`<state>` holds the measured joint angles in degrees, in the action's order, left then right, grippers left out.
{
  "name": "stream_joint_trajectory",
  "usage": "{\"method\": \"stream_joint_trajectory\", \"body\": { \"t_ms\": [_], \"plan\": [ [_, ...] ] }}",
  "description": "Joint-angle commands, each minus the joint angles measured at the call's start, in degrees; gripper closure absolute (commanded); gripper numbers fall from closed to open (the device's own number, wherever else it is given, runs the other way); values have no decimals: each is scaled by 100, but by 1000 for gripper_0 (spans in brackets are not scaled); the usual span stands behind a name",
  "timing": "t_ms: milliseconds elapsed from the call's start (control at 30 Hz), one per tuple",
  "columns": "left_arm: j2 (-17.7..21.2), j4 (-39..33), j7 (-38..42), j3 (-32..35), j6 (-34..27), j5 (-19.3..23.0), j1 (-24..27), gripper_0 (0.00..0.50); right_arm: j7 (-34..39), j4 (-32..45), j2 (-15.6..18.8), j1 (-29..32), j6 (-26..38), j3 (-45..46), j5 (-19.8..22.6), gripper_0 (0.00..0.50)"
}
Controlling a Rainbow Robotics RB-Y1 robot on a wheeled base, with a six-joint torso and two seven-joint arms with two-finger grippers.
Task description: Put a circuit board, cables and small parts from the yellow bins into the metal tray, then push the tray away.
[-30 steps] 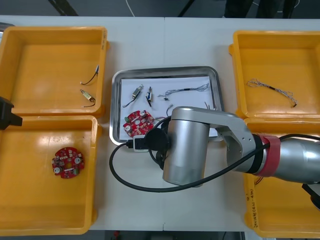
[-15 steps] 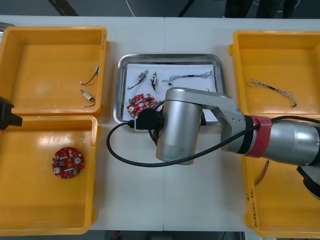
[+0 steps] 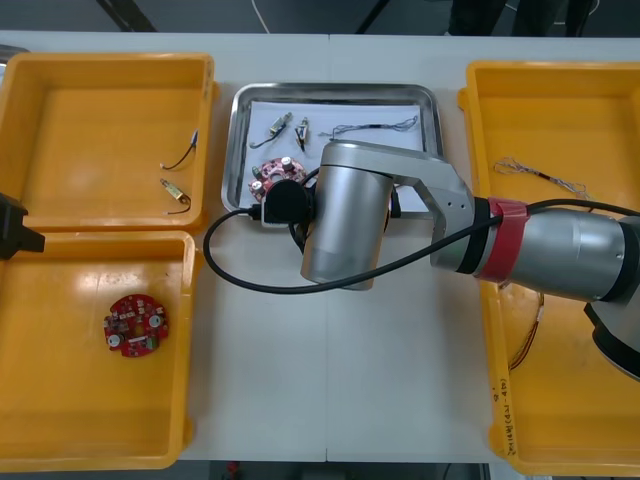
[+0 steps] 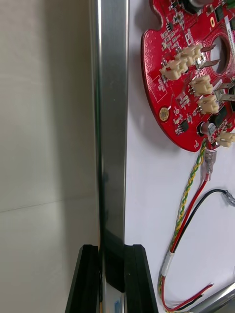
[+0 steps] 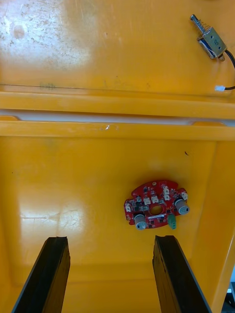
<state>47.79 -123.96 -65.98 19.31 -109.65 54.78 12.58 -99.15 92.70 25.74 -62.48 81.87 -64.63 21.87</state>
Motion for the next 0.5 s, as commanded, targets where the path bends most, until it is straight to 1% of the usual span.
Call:
{"method": "stream_joint_trajectory", "body": {
  "t_ms": [33,500],
  "plan": [
    [248,-164,-653,179,-35,6,-107,0,106,-121,-122,-387,-197,-32,-122,500],
    [248,-164,-653,179,-35,6,-107,0,18,-824,-122,-607,-901,-32,-122,500]
  ]
}}
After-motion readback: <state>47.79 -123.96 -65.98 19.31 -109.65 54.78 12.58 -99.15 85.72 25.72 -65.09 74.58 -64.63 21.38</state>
